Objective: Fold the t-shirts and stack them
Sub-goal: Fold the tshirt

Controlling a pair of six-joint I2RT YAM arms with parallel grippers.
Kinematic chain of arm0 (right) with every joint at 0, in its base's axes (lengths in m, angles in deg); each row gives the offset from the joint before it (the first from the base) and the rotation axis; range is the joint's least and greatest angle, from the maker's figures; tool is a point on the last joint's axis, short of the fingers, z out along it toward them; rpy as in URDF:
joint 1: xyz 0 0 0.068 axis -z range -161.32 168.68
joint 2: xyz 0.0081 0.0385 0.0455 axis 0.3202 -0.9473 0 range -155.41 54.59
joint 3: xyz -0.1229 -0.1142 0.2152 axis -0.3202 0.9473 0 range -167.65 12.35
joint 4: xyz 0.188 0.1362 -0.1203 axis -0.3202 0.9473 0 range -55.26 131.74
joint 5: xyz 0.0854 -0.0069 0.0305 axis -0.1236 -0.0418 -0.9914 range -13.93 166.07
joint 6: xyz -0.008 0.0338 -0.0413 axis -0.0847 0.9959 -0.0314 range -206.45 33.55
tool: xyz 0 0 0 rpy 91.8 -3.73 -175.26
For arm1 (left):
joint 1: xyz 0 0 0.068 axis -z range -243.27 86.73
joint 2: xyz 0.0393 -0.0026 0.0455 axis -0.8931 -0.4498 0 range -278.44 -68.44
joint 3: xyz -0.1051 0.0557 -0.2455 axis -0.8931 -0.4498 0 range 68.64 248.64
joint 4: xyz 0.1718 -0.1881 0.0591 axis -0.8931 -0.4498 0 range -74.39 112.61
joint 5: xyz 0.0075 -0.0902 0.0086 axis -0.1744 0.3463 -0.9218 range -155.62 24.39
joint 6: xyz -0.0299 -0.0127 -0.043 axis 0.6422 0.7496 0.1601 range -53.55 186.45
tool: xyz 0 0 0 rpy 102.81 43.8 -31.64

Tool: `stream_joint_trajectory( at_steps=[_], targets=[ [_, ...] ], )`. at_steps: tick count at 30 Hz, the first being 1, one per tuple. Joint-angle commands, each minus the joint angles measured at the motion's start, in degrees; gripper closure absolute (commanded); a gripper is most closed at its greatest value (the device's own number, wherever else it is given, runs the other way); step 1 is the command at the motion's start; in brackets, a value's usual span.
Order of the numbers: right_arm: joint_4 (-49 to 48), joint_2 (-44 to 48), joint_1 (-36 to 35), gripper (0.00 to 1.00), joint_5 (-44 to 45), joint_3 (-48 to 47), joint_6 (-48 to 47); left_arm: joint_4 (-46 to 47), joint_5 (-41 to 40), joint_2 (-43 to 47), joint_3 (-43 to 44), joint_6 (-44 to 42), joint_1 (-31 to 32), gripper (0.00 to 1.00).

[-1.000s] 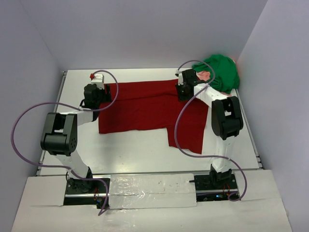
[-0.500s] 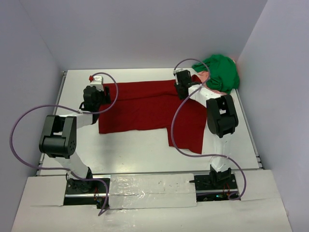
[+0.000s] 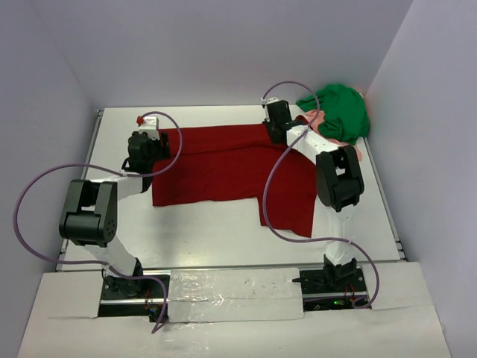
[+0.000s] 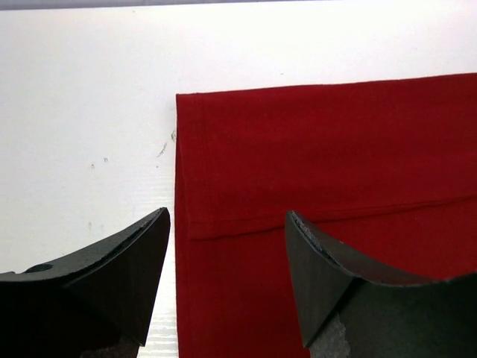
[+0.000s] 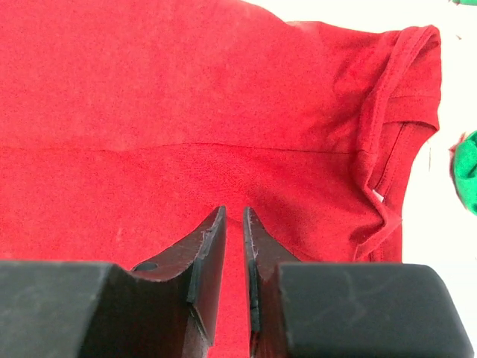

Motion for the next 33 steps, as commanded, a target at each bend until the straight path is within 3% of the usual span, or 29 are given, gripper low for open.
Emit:
stream_joint_trajectory(
  at_steps=[1, 12, 20, 25, 29, 33],
  targets=[
    [1.75, -1.85, -0.2, 0.78, 0.83, -2.89, 0.34, 2.8, -0.34, 2.73, -0.25, -0.22, 0.18, 0.28],
    [6.85, -4.84, -0.29, 0.7, 0.65, -6.24, 0.16, 2.19, 0.01, 3.34, -0.51, -0.3, 0.27, 0.29],
    [5.71, -5.89, -0.64, 0.56, 3.2, -5.8, -1.51, 2.54, -0.08, 3.43, -0.86, -0.39, 0.27, 0.3],
    [6.58, -7.3, -1.08, 0.56, 4.69, -7.46, -2.56, 2.36, 0.01, 3.34, -0.6, -0.39, 0.27, 0.3],
    [7.99, -8.44, -1.16, 0.65, 4.61, -9.31, -2.83, 2.19, 0.01, 3.08, -0.34, -0.39, 0.27, 0.3],
    [8.96, -9.23, -1.08, 1.0, 4.25, -10.89, -3.09, 2.28, 0.1, 2.9, -0.16, -0.39, 0.27, 0.3]
  ],
)
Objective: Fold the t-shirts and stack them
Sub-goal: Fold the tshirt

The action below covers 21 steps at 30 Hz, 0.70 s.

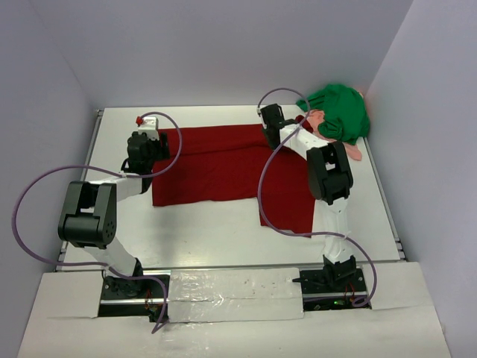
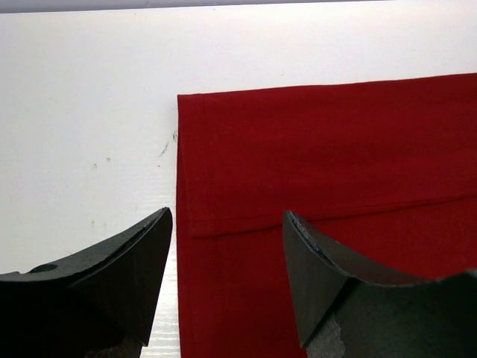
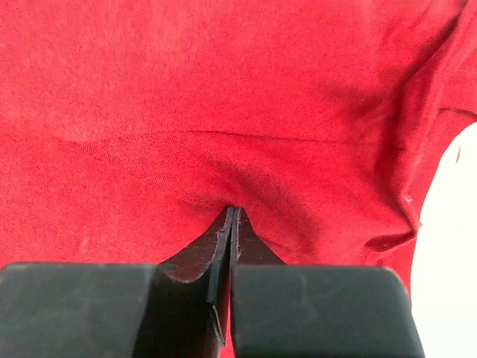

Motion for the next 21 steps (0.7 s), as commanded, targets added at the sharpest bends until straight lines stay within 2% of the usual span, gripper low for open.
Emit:
stream_joint_trajectory(
  at_steps=[1, 6, 13, 21],
  targets=[
    [1.07, -1.23, -0.42, 1.0, 0.98, -4.29, -0.38, 2.25, 0.08, 1.7, 0.41, -0.15, 0.27, 0.3],
    [-0.77, -1.33, -0.6, 1.0, 3.69, -3.16, -1.35, 2.25, 0.25, 1.88, 0.32, 0.02, 0.27, 0.31],
    [-8.93, 0.17, -1.47, 1.0, 10.54, -1.13, -5.21, 2.17, 0.43, 1.97, 0.14, 0.2, 0.45, 0.31],
    [-16.15, -2.9, -2.09, 1.0, 15.12, -4.82, -10.04, 2.08, 0.51, 2.14, 0.14, 0.29, 0.53, 0.32]
  ],
)
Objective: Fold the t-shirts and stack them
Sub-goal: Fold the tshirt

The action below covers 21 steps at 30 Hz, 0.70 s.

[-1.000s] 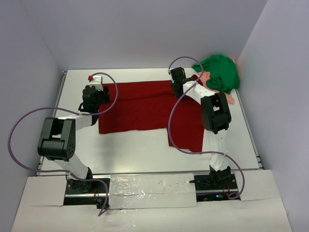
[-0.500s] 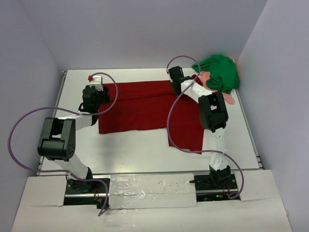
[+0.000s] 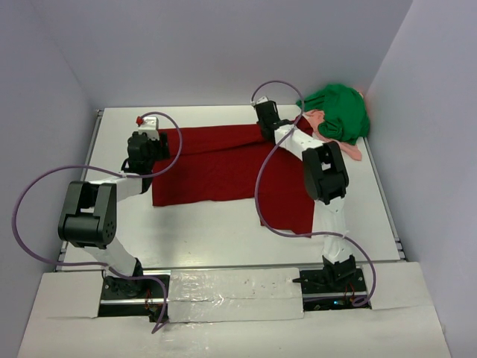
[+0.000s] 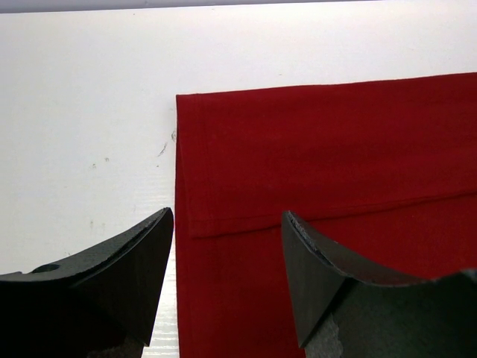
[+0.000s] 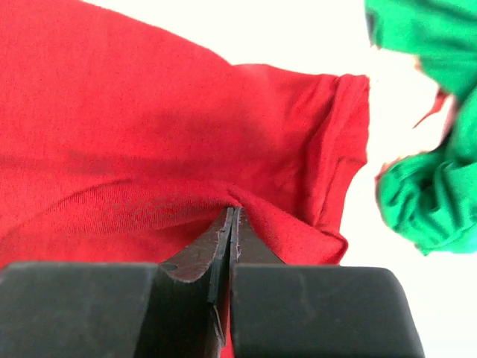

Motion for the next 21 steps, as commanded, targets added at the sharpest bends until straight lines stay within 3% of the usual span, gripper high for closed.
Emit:
stream_joint_trajectory(
  at_steps=[1, 12, 13, 15, 16, 18, 21],
  targets=[
    [-7.06, -2.25, -0.58, 1.0, 5.05, -4.44, -3.71, 1.9, 0.49, 2.14, 0.14, 0.33, 0.47, 0.32],
    [-6.37, -14.03, -0.06, 0.98, 6.11, -20.89, -8.28, 1.2, 0.49, 2.4, 0.05, 0.42, 0.56, 0.32],
    [-6.02, -14.38, -0.06, 0.84, 6.11, -21.59, -8.28, 1.11, 0.58, 2.49, -0.03, 0.42, 0.56, 0.32],
    [-5.92, -13.77, 0.03, 0.67, 5.58, -20.72, -8.37, 1.11, 0.58, 2.84, -0.38, 0.24, 0.56, 0.32],
    [-6.18, -13.07, 0.03, 0.51, 5.5, -18.63, -8.02, 1.11, 0.58, 3.02, -0.38, 0.24, 0.56, 0.32],
    [-6.63, -10.61, -0.14, 0.42, 4.71, -14.77, -7.67, 1.11, 0.58, 3.11, -0.65, 0.07, 0.56, 0.32],
    [-6.28, -7.27, -0.14, 0.38, 4.44, -10.19, -6.97, 1.02, 0.58, 3.11, -0.56, 0.07, 0.56, 0.32]
  ],
)
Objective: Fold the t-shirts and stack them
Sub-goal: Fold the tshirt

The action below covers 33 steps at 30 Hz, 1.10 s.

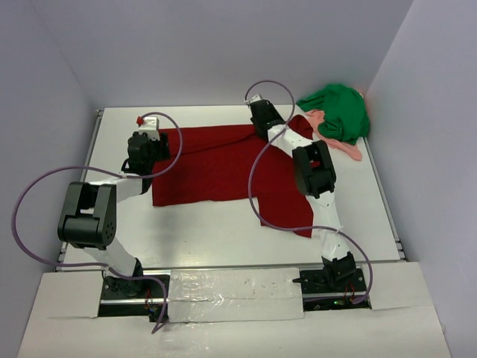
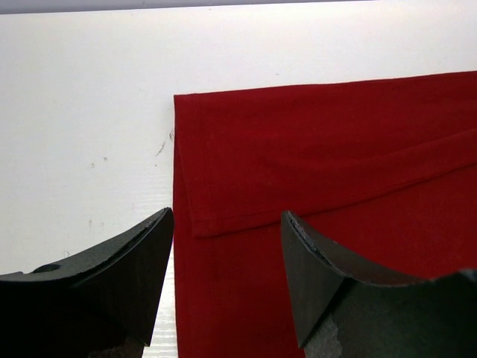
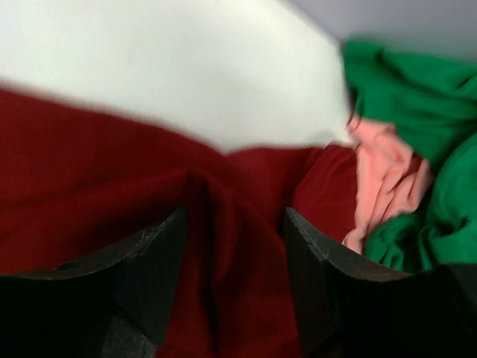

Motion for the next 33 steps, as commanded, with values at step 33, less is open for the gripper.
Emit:
stream_joint_trajectory(
  at_steps=[33],
  targets=[
    [14.79, 20.47, -0.12, 0.54, -7.91, 17.71, 12.94, 1.13, 0.82, 2.98, -0.61, 0.07, 0.19, 0.32]
  ],
)
